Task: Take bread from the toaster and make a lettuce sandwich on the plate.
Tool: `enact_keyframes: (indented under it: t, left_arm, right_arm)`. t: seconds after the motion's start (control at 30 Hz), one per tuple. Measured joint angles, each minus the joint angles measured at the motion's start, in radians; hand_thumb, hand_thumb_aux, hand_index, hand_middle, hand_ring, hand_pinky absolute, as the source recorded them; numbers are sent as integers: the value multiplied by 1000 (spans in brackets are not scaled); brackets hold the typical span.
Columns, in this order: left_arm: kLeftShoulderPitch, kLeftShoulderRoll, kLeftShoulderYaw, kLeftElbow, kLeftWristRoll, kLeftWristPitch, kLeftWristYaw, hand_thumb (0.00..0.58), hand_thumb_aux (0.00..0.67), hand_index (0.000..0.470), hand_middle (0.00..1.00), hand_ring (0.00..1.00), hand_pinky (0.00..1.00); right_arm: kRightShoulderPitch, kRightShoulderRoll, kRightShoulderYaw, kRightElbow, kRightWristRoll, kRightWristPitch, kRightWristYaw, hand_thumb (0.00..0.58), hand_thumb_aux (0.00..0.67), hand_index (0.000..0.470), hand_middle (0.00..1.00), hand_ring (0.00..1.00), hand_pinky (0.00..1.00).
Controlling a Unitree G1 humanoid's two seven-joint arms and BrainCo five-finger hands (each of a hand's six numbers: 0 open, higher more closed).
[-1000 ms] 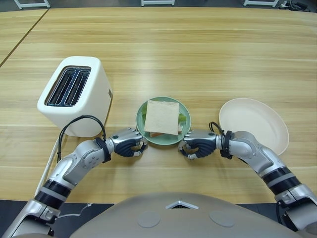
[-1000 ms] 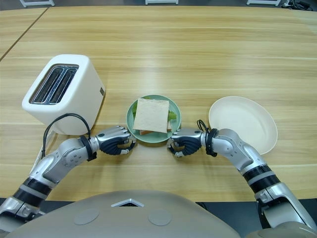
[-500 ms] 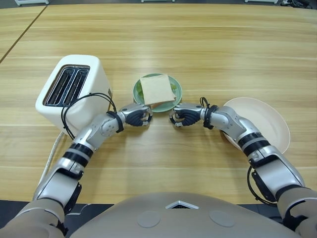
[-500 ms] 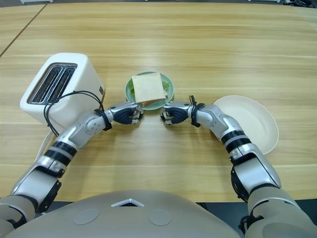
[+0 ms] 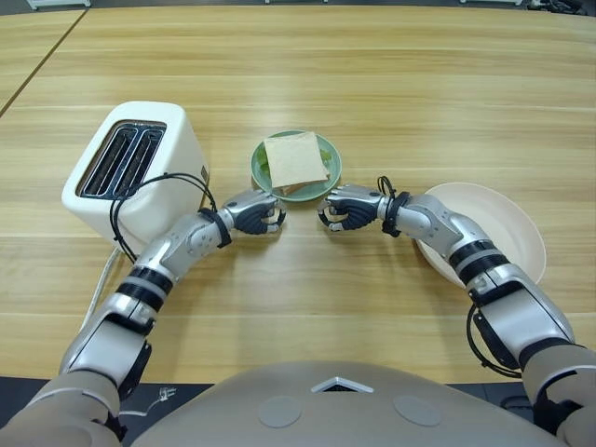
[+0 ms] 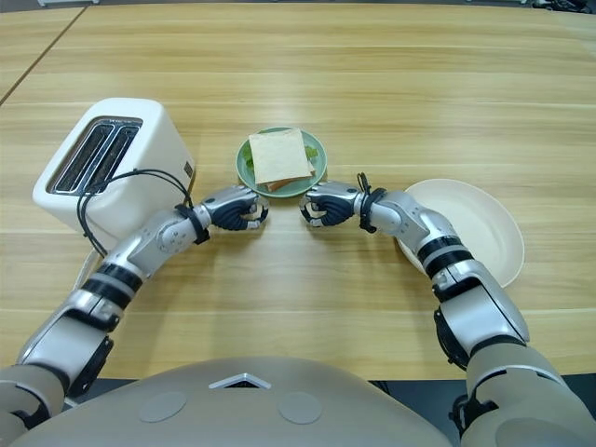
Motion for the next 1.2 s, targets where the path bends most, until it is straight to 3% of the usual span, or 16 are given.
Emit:
enact_keyframes:
  t: [0.07,0.1,0.13,0.17,0.2,0.23,0.27,0.4,0.6,0.9,1.2]
  left_arm:
    - [91,15,25,-149,-27,21,-13,580,670,470,1000,1000,1000]
    - [142,15,45,-242,-47,33,-18,580,670,470,1000,1000,1000]
    - [187,15,68,-327,-72,45,-19,524,462,324,1000,1000,1000]
    - [241,13,102,-427,-109,55,-16,514,444,311,1000,1000,1000]
    - [281,11,135,-505,-143,68,-14,398,294,206,1000,1000,1000]
    - [347,3,200,-626,-213,88,-3,0,0,0,475,475,475]
    - [411,-11,269,-737,-303,105,11,0,0,0,0,0,0]
    - [564,-35,389,-817,-535,102,17,0,0,0,0,0,0]
    - [601,-96,417,-637,-727,25,-22,0,0,0,0,0,0]
    - [551,-154,418,-458,-744,-38,-52,0,0,0,0,0,0]
    - [549,-173,418,-442,-734,-43,-61,0,0,0,0,0,0]
  right_arm:
    - [48,-20,-46,-76,64,-4,1,580,657,461,992,992,992]
    - [80,-30,-70,-126,118,-6,4,570,583,409,992,992,992]
    - [111,-37,-94,-173,175,-7,8,531,476,334,996,996,996]
    - [150,-44,-120,-232,243,-8,16,485,399,280,984,984,984]
    - [179,-49,-140,-280,302,-6,23,454,357,251,961,961,961]
    - [231,-54,-172,-356,413,-1,41,164,102,72,635,635,635]
    - [284,-58,-197,-433,536,10,64,0,0,0,0,0,0]
    - [402,-47,-259,-565,806,79,112,0,0,0,0,0,0]
    - [419,27,-284,-520,881,104,205,0,0,0,0,0,0]
    - [401,113,-354,-386,880,87,278,0,0,0,0,0,0]
    - [397,123,-366,-338,818,76,327,0,0,0,0,0,0]
